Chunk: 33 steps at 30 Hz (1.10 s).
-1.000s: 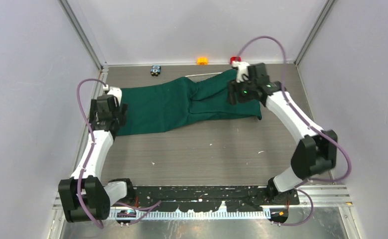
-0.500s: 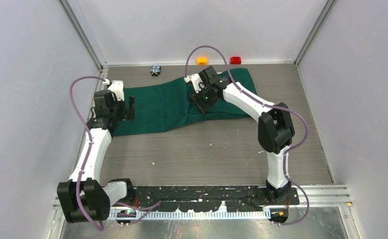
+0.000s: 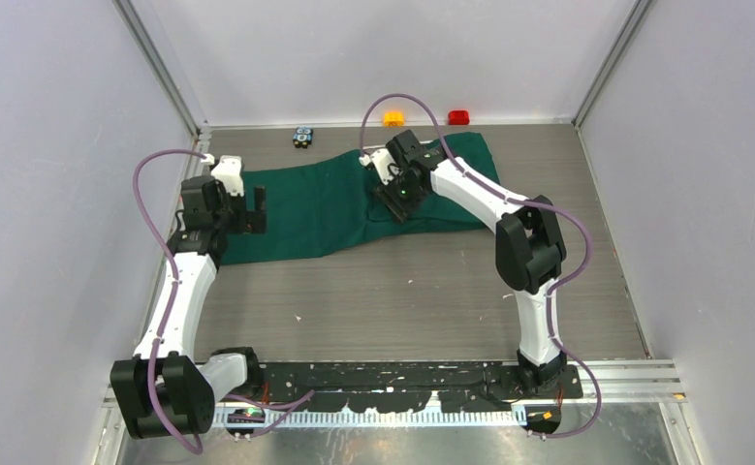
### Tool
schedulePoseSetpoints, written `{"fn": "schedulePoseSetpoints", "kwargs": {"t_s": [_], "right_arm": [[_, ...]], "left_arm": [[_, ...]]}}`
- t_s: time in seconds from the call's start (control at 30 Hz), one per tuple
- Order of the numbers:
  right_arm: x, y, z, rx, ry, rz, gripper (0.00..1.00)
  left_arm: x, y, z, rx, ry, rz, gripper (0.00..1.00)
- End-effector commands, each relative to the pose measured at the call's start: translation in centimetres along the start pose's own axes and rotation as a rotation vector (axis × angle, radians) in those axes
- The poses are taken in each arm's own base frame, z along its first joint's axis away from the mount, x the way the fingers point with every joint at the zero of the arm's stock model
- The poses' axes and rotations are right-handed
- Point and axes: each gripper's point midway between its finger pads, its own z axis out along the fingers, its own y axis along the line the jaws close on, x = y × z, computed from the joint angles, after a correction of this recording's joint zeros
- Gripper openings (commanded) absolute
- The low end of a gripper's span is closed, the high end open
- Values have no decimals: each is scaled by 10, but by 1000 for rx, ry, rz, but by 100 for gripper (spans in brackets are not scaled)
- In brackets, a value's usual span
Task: Open and lay out the surgical kit
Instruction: Open the surgical kit at the center of the board.
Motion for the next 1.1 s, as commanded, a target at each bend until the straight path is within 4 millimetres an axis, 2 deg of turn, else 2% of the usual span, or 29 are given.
{"fn": "schedulePoseSetpoints", "kwargs": {"t_s": [0.0, 0.27, 0.43, 0.53, 0.8, 0.93, 1.03, 1.07], "right_arm": [[-17, -9, -5, 37, -40, -22, 48], [-17, -12, -4, 25, -42, -14, 35], [-18, -7, -13, -53, -67, 17, 35], [-20, -11, -16, -58, -79, 41, 35], [-13, -16, -3, -42, -40, 40, 32], [-16, -22, -6, -12, -46, 45, 17], [-23, -36, -24, 43, -81, 69, 2], [-25, -42, -35, 60, -103, 91, 1]], "left_arm": [[-10, -3, -2, 19, -45, -14, 100], [-8, -3, -2, 16, -44, -11, 100], [-7, -3, -2, 15, -45, -9, 100], [-7, -3, 0, 17, -43, -9, 100], [-7, -3, 1, 18, -41, -7, 100], [-7, -4, 3, 27, -39, -4, 100], [-10, -6, 6, 41, -37, 1, 100], [-12, -6, 8, 44, -37, 3, 100]]}}
